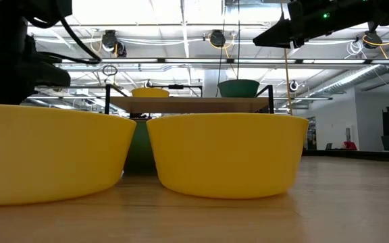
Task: Pick & Place Mini bowls
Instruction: Stack the left blue bowl on top of the blue bowl on the shelf
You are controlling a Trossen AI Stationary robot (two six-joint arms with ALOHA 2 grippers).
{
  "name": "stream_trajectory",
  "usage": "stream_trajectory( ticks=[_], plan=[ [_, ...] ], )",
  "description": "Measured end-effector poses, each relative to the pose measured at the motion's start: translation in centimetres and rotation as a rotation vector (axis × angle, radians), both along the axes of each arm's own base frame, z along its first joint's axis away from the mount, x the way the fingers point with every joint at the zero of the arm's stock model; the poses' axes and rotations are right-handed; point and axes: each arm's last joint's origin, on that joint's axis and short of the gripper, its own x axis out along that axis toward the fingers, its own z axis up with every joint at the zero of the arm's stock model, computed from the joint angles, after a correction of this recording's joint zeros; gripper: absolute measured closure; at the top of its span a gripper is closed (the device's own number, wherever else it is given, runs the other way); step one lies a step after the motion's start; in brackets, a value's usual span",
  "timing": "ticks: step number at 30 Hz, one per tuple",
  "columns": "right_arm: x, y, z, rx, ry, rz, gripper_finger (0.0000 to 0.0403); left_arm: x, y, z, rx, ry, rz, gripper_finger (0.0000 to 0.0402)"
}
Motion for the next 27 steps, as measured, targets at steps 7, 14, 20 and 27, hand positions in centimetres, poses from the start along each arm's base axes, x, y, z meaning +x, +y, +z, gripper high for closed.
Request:
stream_trajectory(
  ticks=[7, 14, 20, 27],
  plan=[
    [0.01, 0.0, -0.01, 0.0, 0.001, 0.0, 0.0287, -0.05, 0.02, 0.01, -0.001, 0.003, -0.002, 0.0352],
    [0.01, 0.0, -0.01, 0.0, 0.001, 0.0, 0.0287, -0.01, 0.01, 0.12, -0.002, -0.004, -0.002, 0.0368],
    [0.0, -0.01, -0.01, 0.0, 0.001, 0.0, 0.0287, -0.04, 0.02, -0.02, -0.001, 0.004, -0.003, 0.0346],
    [0.01, 0.0, -0.01, 0.0, 0.0, 0.0, 0.0287, -0.02, 0.01, 0.09, -0.002, -0.002, -0.004, 0.0368]
  ],
)
